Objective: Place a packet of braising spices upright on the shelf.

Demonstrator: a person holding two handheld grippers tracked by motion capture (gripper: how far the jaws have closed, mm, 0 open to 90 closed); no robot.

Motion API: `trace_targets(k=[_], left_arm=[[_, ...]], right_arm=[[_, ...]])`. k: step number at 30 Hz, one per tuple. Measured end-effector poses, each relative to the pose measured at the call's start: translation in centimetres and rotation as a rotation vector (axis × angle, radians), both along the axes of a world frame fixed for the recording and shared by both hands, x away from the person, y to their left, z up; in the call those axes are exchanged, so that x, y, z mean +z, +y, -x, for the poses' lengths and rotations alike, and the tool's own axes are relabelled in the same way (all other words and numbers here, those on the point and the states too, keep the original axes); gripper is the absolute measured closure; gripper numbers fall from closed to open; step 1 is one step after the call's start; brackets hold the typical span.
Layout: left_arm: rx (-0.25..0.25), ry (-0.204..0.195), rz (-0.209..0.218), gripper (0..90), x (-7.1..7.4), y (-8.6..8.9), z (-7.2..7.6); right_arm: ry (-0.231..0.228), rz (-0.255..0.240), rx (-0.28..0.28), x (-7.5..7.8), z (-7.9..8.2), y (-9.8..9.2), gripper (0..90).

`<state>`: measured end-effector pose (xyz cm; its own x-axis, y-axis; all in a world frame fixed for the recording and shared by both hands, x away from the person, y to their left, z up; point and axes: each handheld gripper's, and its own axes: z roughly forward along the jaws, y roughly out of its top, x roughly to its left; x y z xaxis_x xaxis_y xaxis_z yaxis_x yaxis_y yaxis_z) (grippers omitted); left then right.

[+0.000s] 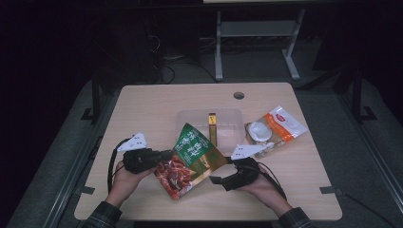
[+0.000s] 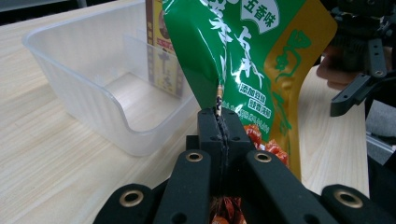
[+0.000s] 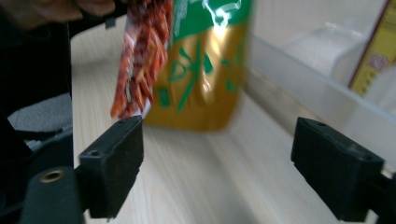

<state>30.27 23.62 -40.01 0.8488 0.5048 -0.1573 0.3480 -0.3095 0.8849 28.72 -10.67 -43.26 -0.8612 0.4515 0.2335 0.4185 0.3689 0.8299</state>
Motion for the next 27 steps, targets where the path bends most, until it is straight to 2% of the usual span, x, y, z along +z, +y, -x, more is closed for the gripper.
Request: trace_targets(k=[4, 7, 11, 15, 20, 24, 27], left_arm=[[0.001, -0.003, 0.025, 89.7, 0.2, 0.1, 0.1], [0.007, -0.011, 0.041, 89.7, 0.4, 0.2, 0.2], [0.010, -0.013, 0.061, 89.7, 0.6, 0.3, 0.2], [0.014, -0.017, 0.051, 89.7, 0.6, 0.3, 0.3], [0.016, -0.017, 0.045, 89.6, 0.3, 0.2, 0.2], [0.004, -0.022, 0.043, 89.4, 0.3, 0.0, 0.4], [0.001, -0.028, 0.012, 88.8, 0.2, -0.2, 0.5]], right_arm=[[0.003, -0.050, 0.003, 0.1, -0.8, 0.8, 26.7], [-0.002, -0.081, 0.003, 0.1, -1.2, 1.3, 35.1], [0.010, -0.145, 0.012, 0.2, -1.7, 1.7, 47.8], [0.037, -0.181, 0.027, 0.0, -2.1, 2.1, 65.4], [0.044, -0.201, 0.029, 0.3, -2.1, 2.1, 83.9], [0.048, -0.192, 0.024, 0.7, -2.2, 1.9, 88.8], [0.051, -0.191, 0.042, 1.1, -2.4, 1.5, 89.4]])
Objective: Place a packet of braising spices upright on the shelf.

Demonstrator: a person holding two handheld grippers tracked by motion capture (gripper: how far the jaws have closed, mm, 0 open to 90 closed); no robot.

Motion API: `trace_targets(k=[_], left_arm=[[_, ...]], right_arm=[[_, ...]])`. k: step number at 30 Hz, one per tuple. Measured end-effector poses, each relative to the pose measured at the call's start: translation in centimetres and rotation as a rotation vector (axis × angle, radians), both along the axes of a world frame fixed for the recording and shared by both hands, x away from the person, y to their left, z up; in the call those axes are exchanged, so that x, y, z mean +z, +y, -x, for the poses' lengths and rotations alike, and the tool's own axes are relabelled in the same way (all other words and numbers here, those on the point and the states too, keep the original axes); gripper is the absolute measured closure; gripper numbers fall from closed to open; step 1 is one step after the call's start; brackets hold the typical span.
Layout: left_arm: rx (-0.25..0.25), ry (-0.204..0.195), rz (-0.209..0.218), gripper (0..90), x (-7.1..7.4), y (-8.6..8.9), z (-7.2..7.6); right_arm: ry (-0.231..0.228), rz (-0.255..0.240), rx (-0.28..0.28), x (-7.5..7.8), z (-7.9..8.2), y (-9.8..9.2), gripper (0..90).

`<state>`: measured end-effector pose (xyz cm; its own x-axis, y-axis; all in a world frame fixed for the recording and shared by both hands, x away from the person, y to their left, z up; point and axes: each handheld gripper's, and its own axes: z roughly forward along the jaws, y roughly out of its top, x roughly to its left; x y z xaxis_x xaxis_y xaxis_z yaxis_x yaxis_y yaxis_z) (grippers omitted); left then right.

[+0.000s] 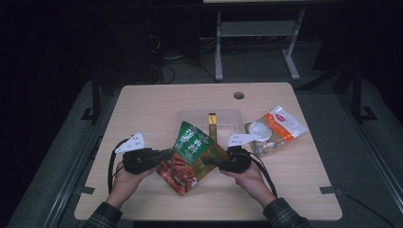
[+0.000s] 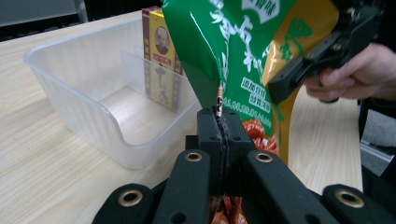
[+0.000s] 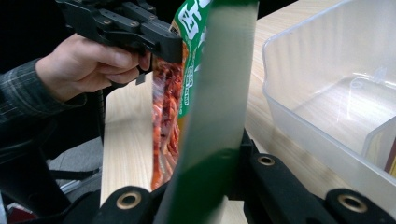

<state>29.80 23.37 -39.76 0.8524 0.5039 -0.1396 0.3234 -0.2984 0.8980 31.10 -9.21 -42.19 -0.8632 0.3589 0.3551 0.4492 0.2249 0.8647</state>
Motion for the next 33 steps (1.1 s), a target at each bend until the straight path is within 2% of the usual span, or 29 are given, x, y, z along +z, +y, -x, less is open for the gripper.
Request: trace_targets(k=[3, 7, 9, 11, 12, 14, 15, 19, 21, 23, 25, 28, 30, 33], left_arm=[[-0.005, -0.003, -0.046, 87.5, -0.2, -0.2, 0.0], [-0.008, 0.002, -0.080, 85.1, -0.2, -0.2, 0.0], [0.007, -0.011, -0.106, 84.0, -0.2, -0.1, 0.1], [0.017, -0.009, -0.114, 83.2, -0.1, 0.2, 0.0], [0.002, 0.000, -0.111, 82.9, -0.1, 0.4, -0.1], [0.010, 0.014, -0.112, 75.1, 0.0, 0.6, 0.1], [0.003, 0.019, -0.135, 70.4, 0.0, 0.7, 0.2], [0.007, 0.023, -0.183, 54.9, -0.2, 0.8, 0.8], [0.014, 0.025, -0.212, 44.8, -0.6, 0.9, 1.3], [0.016, 0.018, -0.255, 38.9, -1.1, 1.0, 1.8], [0.006, 0.023, -0.300, 33.9, -1.6, 1.1, 2.3], [0.007, 0.029, -0.339, 28.3, -2.3, 1.3, 2.9], [0.020, 0.036, -0.350, 25.1, -2.7, 1.5, 3.5], [0.042, 0.042, -0.334, 24.0, -3.3, 2.0, 4.0]], right_arm=[[-0.016, 0.019, 0.021, 0.6, -0.1, -0.2, 89.6], [0.003, 0.057, 0.041, 1.2, -0.1, -0.3, 89.7], [-0.001, 0.072, 0.048, 1.3, -0.2, -0.3, 89.7], [0.001, 0.082, 0.062, 1.4, -0.2, -0.4, 89.7], [0.002, 0.083, 0.068, 1.5, -0.2, -0.4, 89.8], [-0.002, 0.079, 0.077, 1.8, -0.1, -0.4, 89.8], [-0.002, 0.079, 0.079, 2.0, 0.0, -0.4, 89.8], [-0.027, 0.091, 0.096, 2.7, 0.2, -0.4, 89.8], [-0.021, 0.093, 0.099, 3.1, 0.2, -0.4, 89.8], [-0.021, 0.099, 0.108, 3.3, 0.1, -0.4, 89.8], [-0.017, 0.106, 0.105, 3.7, 0.0, -0.4, 89.8], [-0.019, 0.102, 0.103, 4.0, -0.1, -0.6, 89.8], [-0.017, 0.101, 0.100, 4.3, -0.1, -0.7, 89.9], [-0.017, 0.110, 0.088, 4.7, -0.1, -0.7, 89.8]])
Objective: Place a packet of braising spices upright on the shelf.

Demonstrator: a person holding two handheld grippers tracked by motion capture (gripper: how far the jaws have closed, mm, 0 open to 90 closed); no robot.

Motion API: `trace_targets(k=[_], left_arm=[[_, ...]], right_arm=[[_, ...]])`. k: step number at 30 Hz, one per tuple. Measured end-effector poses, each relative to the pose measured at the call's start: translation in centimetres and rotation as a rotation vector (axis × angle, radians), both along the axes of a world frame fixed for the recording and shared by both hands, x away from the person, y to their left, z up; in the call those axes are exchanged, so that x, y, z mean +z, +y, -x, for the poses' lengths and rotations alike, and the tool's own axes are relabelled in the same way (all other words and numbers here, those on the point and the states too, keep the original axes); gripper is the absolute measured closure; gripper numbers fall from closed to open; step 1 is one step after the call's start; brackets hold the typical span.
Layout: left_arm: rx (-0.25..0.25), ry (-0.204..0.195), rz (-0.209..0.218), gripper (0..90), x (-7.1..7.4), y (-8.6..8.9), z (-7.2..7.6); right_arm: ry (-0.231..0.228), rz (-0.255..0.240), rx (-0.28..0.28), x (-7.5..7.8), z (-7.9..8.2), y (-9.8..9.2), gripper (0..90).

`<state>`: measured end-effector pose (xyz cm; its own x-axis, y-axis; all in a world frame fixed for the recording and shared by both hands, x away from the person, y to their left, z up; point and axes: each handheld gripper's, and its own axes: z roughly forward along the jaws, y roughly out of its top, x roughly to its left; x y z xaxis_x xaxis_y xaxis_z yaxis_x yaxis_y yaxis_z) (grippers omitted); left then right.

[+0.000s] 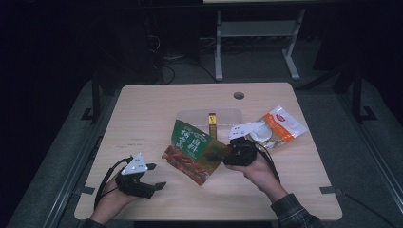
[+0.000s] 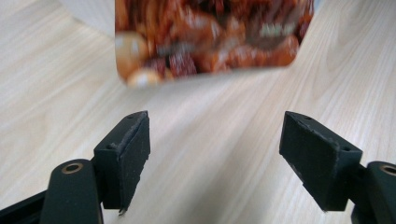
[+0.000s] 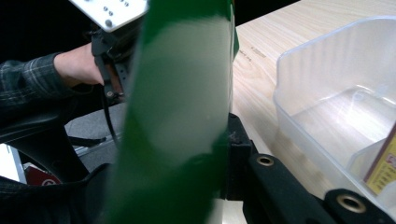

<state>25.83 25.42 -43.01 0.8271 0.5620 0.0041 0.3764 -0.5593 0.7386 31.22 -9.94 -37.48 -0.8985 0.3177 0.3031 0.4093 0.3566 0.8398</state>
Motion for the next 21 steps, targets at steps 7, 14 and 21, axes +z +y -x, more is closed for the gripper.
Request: trace_targets(k=[7, 14, 21], left_arm=[[0.016, -0.019, -0.005, 24.0, -0.7, 0.5, -0.5], [0.017, -0.030, 0.003, 23.7, -1.0, 0.6, -0.7], [0.013, -0.033, -0.024, 23.8, -1.4, 0.4, -0.9]], right_arm=[[0.003, -0.017, -0.003, 0.7, -0.1, -0.2, 89.9], [-0.018, -0.026, -0.027, 2.2, -0.3, -0.5, 89.9], [-0.052, -0.045, -0.059, 3.8, -1.0, -1.0, 89.9]])
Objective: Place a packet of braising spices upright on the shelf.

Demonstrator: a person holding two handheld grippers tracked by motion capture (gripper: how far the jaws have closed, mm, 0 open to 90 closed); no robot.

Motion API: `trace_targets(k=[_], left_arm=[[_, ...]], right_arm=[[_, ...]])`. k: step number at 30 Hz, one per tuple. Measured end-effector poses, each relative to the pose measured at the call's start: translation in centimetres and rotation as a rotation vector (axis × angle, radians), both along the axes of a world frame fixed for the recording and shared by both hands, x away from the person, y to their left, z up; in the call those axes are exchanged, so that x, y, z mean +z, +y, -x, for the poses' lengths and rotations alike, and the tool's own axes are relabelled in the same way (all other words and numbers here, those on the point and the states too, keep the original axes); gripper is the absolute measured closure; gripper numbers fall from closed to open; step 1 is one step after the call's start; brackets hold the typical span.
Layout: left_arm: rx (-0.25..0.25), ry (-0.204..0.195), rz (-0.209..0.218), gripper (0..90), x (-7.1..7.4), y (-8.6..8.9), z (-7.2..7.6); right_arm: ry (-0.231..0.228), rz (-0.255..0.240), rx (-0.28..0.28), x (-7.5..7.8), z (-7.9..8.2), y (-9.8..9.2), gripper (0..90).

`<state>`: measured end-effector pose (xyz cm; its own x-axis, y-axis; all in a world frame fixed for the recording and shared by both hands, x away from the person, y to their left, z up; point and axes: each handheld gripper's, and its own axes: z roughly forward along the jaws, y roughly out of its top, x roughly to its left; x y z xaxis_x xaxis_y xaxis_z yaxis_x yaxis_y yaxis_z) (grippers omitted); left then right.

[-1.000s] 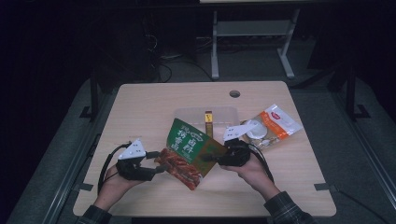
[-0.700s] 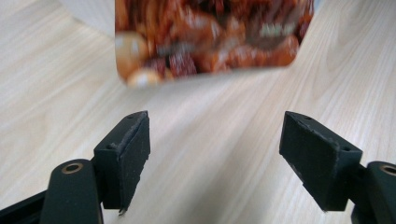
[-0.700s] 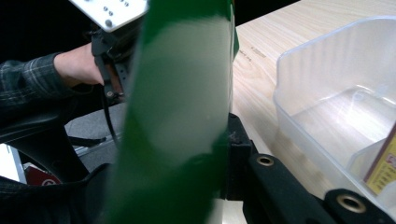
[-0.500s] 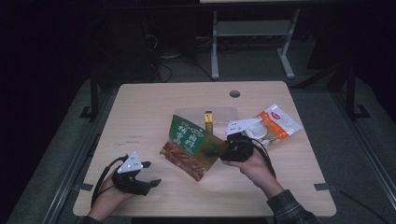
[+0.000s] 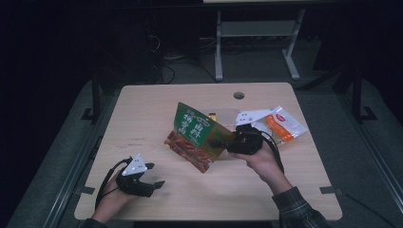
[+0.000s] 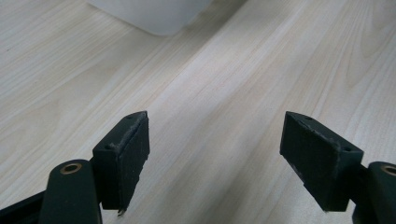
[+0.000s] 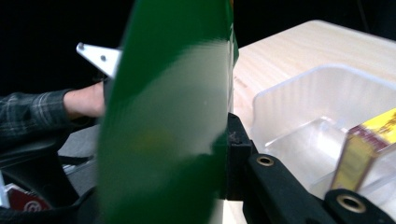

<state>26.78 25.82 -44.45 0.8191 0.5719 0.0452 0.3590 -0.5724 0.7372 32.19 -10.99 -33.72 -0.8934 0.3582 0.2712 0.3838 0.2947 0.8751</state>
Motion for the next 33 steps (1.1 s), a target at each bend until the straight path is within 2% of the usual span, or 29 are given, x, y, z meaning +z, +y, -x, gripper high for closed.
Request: trace_targets(k=[5, 14, 19, 29, 33], left_arm=[[0.004, 0.003, -0.004, 23.7, 0.0, 0.1, 0.0], [0.002, 0.009, -0.010, 23.8, -0.1, 0.0, 0.0], [0.002, 0.006, -0.015, 23.8, -0.1, 0.0, -0.1], [-0.016, 0.008, -0.030, 24.2, -0.1, -0.1, -0.1], [-0.019, 0.008, -0.032, 24.2, -0.1, -0.1, -0.1]], right_arm=[[-0.031, -0.011, -0.035, 1.0, -0.6, -0.2, 89.9], [-0.043, -0.036, -0.098, 1.9, -2.0, -0.2, 89.9], [-0.066, -0.039, -0.145, 2.2, -2.6, 0.0, 89.9], [-0.078, -0.052, -0.225, 2.2, -4.1, 0.0, 89.9], [-0.078, -0.040, -0.249, 1.9, -4.5, 0.1, 89.9]])
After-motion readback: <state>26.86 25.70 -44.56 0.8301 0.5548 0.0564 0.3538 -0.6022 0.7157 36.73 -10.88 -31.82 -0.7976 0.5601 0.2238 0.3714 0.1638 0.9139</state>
